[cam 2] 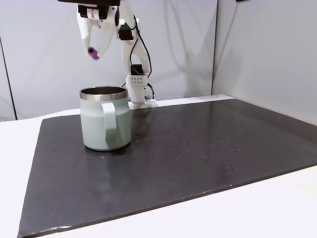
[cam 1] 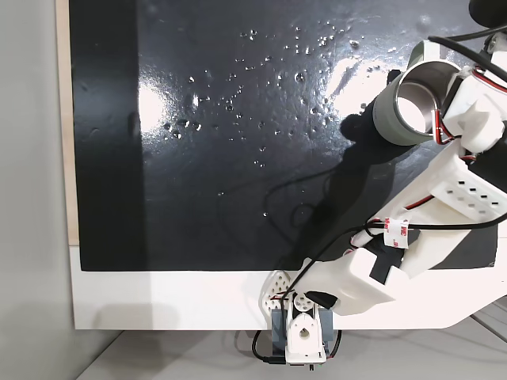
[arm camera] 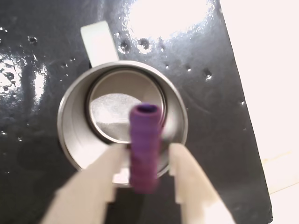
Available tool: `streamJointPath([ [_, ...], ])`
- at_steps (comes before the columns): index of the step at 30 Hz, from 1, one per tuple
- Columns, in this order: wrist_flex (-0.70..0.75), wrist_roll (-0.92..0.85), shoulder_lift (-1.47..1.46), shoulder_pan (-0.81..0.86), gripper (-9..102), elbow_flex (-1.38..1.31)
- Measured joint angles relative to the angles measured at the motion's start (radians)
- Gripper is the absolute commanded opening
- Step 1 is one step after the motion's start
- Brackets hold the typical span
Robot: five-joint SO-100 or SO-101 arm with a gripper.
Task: Grasp a pengrip and put it in the cup.
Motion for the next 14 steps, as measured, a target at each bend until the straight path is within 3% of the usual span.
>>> streamJointPath([
  [3, 0.0, 0.0, -0.002, -0.009, 38, 0.0],
  [14, 0.0, 0.006, -0.002, -0.014, 38, -0.003],
])
